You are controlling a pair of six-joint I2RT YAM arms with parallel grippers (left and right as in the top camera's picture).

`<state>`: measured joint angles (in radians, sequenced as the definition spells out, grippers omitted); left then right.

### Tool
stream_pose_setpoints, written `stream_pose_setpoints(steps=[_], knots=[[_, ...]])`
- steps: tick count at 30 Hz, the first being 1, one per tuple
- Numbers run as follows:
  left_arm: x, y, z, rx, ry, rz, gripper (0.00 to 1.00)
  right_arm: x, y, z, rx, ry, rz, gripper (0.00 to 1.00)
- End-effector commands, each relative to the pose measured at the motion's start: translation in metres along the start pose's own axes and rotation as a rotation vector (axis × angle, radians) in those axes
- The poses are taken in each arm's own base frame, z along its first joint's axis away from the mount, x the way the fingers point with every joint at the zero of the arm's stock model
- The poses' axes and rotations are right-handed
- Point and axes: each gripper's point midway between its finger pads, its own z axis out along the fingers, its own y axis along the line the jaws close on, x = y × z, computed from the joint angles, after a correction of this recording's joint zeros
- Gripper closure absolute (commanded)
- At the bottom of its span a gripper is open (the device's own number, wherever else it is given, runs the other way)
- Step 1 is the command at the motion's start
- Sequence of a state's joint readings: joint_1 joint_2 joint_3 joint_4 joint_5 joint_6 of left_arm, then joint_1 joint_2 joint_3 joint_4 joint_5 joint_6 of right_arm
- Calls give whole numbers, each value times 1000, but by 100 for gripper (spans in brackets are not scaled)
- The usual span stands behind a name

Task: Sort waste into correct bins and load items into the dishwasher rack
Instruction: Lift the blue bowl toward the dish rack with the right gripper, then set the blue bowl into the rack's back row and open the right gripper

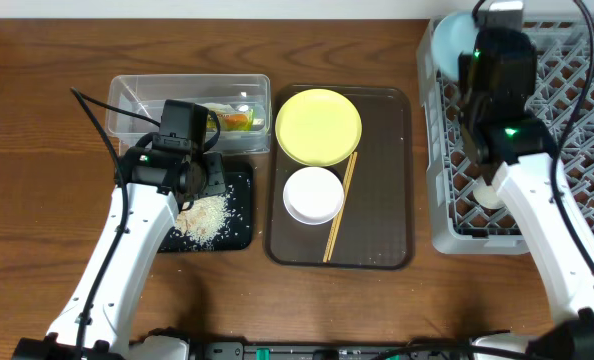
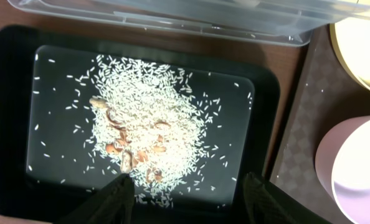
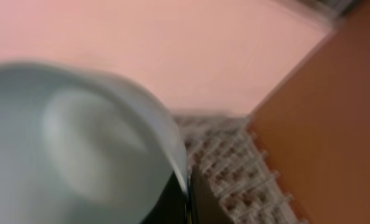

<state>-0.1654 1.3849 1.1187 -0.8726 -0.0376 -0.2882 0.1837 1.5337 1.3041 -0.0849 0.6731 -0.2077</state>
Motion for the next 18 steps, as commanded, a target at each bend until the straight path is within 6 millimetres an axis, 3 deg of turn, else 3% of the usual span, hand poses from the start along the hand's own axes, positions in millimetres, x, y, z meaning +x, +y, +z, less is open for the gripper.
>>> stream_pose_setpoints(steps=[1,4,8,13,18], knots=[[0,4,1,-20,-3,-7,40,4,-34,17,245,22,-109,99],[0,4,1,-20,-3,-7,40,-4,-32,37,293,-36,-150,99],[0,4,1,-20,-3,-7,40,-1,-28,64,347,-73,-239,99],[0,4,1,-20,-3,-7,40,21,-23,95,394,-83,-258,99],[3,4,1,-18,12,-6,40,54,9,126,283,-69,-333,99]])
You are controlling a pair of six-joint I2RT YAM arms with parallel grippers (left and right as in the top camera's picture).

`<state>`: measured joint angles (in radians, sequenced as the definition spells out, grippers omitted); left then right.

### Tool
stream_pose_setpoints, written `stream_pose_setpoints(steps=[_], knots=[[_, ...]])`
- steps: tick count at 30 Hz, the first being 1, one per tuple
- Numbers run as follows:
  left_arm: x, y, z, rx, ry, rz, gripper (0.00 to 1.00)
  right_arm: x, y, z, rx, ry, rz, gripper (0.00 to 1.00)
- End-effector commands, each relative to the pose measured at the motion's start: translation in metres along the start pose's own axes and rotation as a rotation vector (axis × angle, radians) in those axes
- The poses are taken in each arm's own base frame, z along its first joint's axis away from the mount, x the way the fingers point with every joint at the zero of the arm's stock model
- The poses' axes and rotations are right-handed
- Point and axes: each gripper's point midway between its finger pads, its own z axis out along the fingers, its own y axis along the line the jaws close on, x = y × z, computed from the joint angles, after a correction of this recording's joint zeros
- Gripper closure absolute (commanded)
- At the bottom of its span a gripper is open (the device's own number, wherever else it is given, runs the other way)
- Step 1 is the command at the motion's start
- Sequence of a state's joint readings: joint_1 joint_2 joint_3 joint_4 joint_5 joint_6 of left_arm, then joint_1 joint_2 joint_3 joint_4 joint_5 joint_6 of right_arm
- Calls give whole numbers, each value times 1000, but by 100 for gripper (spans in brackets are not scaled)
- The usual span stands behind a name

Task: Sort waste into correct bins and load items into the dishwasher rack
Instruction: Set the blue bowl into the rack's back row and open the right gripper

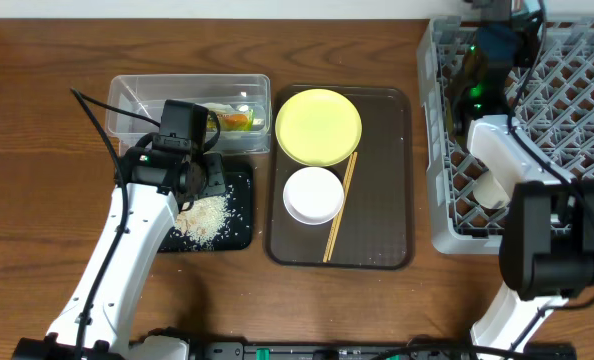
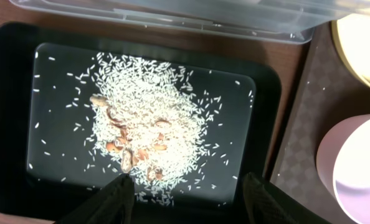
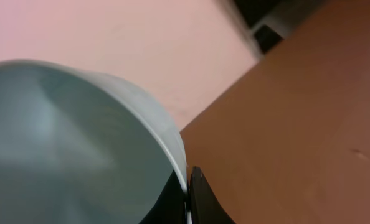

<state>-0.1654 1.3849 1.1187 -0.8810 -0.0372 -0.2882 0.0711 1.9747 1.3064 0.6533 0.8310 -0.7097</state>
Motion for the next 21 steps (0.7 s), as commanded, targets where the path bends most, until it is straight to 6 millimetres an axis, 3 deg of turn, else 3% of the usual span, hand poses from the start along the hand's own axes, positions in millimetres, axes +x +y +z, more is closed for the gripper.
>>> stream_pose_setpoints(steps=[1,7,15,21], knots=[[1,4,1,-16,4,-7,40,10,24,7,-63,-15,-62,99],[1,3,1,-15,4,-7,40,27,52,9,-105,3,-60,99],[2,2,1,-5,8,-29,41,36,61,10,-118,18,-76,99],[2,2,1,-5,8,-29,41,35,78,-2,-164,24,-106,99]])
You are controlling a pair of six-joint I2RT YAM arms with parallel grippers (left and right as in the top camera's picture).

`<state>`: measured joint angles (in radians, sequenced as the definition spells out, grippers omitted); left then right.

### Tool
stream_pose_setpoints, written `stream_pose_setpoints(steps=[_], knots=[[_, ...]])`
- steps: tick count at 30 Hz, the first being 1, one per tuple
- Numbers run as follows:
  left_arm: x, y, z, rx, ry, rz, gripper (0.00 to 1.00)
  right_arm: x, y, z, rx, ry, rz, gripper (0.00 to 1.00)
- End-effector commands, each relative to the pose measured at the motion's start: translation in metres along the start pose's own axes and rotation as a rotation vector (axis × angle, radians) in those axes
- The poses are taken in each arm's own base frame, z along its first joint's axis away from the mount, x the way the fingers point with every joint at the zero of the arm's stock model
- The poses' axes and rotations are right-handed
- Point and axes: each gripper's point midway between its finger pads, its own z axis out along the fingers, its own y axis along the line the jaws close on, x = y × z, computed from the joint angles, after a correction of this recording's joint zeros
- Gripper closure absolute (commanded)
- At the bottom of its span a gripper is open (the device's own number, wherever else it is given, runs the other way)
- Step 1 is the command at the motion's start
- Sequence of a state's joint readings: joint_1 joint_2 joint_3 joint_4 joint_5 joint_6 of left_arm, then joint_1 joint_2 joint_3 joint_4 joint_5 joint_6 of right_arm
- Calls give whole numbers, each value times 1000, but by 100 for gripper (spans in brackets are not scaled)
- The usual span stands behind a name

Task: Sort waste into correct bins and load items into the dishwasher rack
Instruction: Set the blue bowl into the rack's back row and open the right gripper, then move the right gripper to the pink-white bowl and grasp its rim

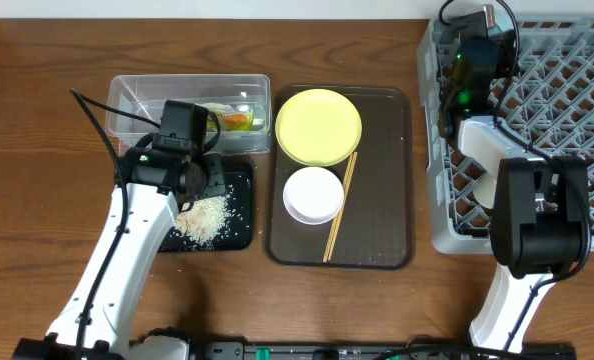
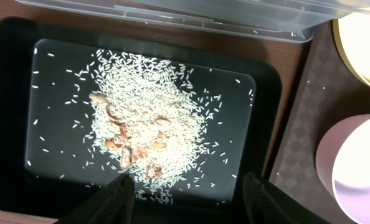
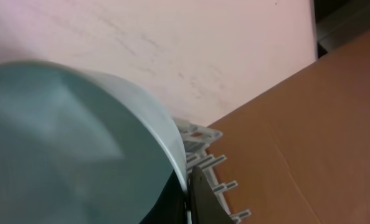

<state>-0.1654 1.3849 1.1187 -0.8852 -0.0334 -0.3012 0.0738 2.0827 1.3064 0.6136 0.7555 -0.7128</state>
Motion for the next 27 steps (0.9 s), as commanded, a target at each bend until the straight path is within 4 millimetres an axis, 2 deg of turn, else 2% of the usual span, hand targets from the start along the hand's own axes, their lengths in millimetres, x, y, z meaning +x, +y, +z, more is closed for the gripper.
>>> stream_pose_setpoints(steps=[1,7,10,12,13,14,15,17,19,22,27], knots=[[1,2,1,-7,3,-17,41,-1,24,-9,-52,3,9,99],[1,2,1,-7,3,-17,40,25,65,-28,-177,121,8,99],[1,2,1,-7,3,-17,41,33,73,-37,-184,164,22,99],[1,2,1,-7,3,-17,41,34,71,-43,-163,186,24,97],[1,2,1,-7,3,-17,41,34,69,-47,-156,194,24,89],[1,2,1,-7,3,-17,40,32,68,-50,-157,199,22,75],[1,2,1,-7,3,-17,40,31,68,-54,-165,202,16,66],[1,2,1,-7,2,-17,41,28,64,-60,-175,211,33,53],[0,2,1,-6,0,-17,41,27,58,-67,-187,228,76,26],[-1,1,1,-5,-3,-17,41,20,54,-78,-266,239,147,11],[-1,1,1,-5,-2,-17,40,-6,59,-117,-556,197,184,13]])
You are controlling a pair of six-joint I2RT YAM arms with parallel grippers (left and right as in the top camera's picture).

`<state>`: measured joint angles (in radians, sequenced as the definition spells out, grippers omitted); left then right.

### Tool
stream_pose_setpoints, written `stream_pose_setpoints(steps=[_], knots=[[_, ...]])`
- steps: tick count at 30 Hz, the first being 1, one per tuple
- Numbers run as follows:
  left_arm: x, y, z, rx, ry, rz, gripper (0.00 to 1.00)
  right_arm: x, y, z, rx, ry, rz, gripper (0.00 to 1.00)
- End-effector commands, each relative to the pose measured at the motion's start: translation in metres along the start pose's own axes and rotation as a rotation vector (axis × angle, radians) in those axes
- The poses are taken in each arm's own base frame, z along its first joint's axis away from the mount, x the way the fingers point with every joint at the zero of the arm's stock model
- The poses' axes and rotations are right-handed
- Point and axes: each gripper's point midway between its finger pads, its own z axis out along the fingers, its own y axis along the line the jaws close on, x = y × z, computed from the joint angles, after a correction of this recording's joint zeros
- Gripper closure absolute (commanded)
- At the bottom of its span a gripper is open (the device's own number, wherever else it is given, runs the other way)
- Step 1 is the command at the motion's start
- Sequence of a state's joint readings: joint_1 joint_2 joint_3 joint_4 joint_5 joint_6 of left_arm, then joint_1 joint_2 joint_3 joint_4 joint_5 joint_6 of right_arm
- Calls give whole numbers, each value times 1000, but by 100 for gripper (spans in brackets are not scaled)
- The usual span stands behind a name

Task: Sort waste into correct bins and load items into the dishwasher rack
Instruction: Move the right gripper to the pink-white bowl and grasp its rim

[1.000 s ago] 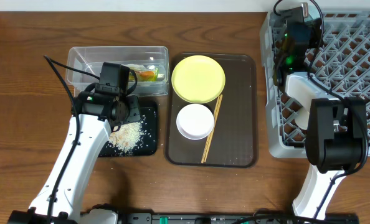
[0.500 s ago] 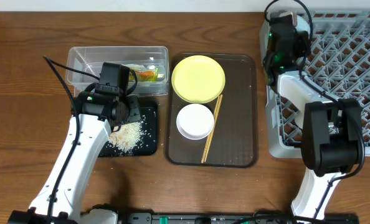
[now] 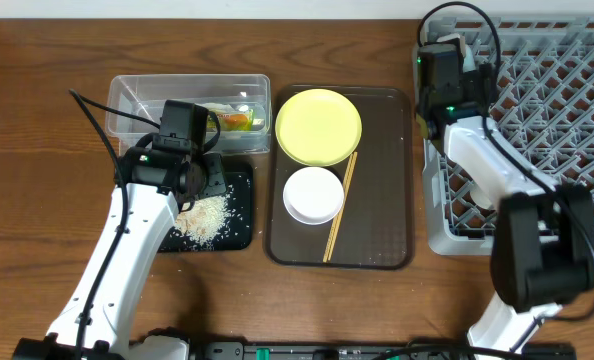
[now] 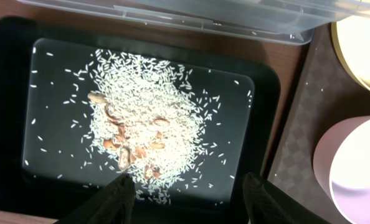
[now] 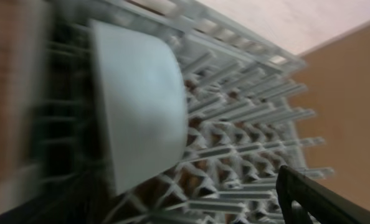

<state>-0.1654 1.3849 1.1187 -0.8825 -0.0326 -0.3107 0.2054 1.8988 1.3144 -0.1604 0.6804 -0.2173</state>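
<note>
A pale blue-green bowl stands on edge among the tines of the grey dishwasher rack, at its back left corner. In the overhead view my arm hides it. My right gripper is open at that corner. One dark finger shows well clear of the bowl. My left gripper hangs open over the black tray of rice and nut scraps, holding nothing.
A brown serving tray in the middle holds a yellow plate, a white bowl and chopsticks. A clear bin with food scraps stands behind the black tray.
My right gripper was shut on the pale bowl; now the bowl stands in the rack and the finger is apart from it. The left arm has not moved.
My right gripper held the pale bowl over the rack's back left corner and kept it through two more moments as the wrist turned. Now the bowl rests in the rack, let go. My left gripper stayed open over the rice tray throughout.
</note>
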Motion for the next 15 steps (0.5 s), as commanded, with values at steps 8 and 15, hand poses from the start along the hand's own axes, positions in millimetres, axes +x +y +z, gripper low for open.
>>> stream_pose_setpoints(steps=[8,15], knots=[[0,2,1,-7,0,-7,40,-17,99,-136,-875,-56,61,25],[3,11,1,-23,21,-27,40,35,146,-191,-1133,188,15,28]])
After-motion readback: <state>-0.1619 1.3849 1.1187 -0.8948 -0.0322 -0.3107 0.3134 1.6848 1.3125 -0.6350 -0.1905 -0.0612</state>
